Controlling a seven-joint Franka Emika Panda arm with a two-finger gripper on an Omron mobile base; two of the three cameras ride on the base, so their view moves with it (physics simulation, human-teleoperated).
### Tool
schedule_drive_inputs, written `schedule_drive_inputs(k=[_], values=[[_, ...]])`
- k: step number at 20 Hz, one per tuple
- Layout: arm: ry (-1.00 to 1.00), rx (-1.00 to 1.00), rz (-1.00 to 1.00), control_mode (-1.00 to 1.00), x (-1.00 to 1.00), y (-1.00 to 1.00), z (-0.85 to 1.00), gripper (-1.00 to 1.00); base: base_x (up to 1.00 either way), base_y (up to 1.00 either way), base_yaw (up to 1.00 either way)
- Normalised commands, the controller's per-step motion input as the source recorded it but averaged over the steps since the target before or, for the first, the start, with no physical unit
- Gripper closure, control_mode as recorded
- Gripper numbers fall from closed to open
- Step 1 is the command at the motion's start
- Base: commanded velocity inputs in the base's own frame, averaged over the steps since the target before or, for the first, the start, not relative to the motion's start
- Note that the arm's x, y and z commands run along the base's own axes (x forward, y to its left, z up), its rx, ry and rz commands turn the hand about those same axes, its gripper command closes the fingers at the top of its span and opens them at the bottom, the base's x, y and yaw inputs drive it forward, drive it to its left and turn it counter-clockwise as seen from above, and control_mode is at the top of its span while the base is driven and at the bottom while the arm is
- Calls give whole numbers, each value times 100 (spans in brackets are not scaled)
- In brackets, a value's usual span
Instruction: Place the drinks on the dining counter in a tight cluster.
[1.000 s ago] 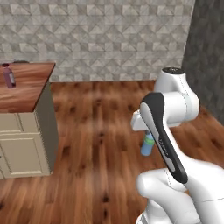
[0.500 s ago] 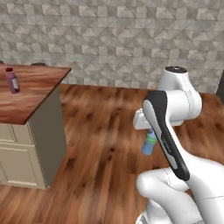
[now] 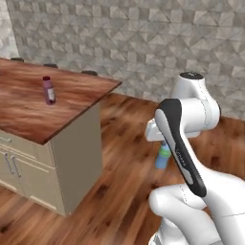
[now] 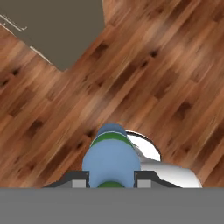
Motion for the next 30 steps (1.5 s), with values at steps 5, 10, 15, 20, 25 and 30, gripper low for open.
schedule_drive_inputs(k=[5, 10, 15, 20, 25, 30], values=[[0, 0, 0, 100, 0, 0, 0, 100, 100, -50, 56], [0, 0, 0, 100, 0, 0, 0, 100, 100, -53, 51], [0, 0, 0, 100, 0, 0, 0, 100, 100, -50, 48], [0, 0, 0, 100, 0, 0, 0, 100, 95, -37, 40], [0, 0, 0, 100, 0, 0, 0, 100, 71, -29, 33], [0, 0, 0, 100, 0, 0, 0, 100, 27, -15, 27]])
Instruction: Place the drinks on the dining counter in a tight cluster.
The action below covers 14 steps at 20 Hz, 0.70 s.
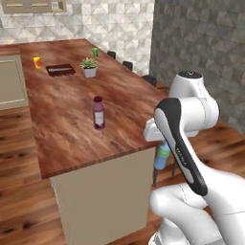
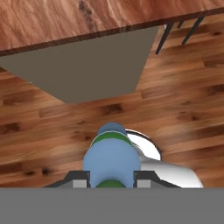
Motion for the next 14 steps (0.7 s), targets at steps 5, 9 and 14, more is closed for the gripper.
schedule_drive_inputs(k=[5, 9, 14], values=[[0, 0, 0, 100, 0, 0, 0, 100, 0, -33, 13], [0, 0, 0, 100, 0, 0, 0, 100, 0, -37, -4], [0, 0, 0, 100, 0, 0, 0, 100, 0, -15, -4]])
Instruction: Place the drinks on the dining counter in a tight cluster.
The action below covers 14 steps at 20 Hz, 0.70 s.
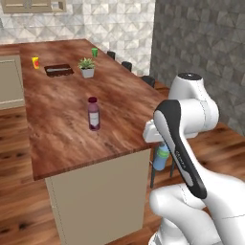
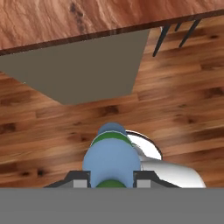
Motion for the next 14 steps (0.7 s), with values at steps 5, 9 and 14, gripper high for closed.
schedule_drive_inputs(k=[5, 9, 14], values=[[0, 0, 0, 100, 0, 0, 0, 100, 0, 0, 0], [0, 0, 0, 100, 0, 0, 0, 100, 0, 0, 0], [0, 0, 0, 100, 0, 0, 0, 100, 40, 0, 0]])
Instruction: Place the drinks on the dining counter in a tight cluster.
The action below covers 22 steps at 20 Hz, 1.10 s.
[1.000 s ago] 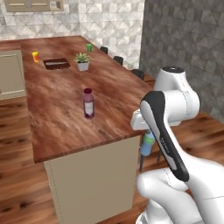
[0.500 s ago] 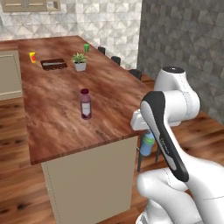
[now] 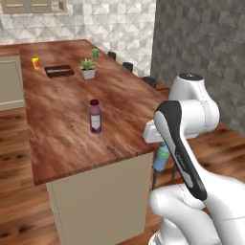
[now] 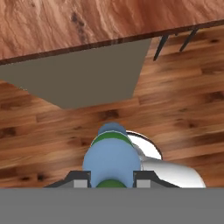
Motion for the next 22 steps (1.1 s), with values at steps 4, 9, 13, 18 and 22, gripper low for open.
schedule_drive_inputs(k=[4, 9, 13, 18, 22], values=[[0, 0, 0, 100, 0, 0, 0, 100, 99, 3, 0], [0, 0, 0, 100, 0, 0, 0, 100, 74, 0, 0], [0, 0, 0, 100, 0, 0, 0, 100, 49, 0, 0], [1, 0, 0, -100, 6, 0, 3, 100, 9, 0, 0], [6, 0, 1, -100, 36, -9, 15, 100, 0, 0, 0]])
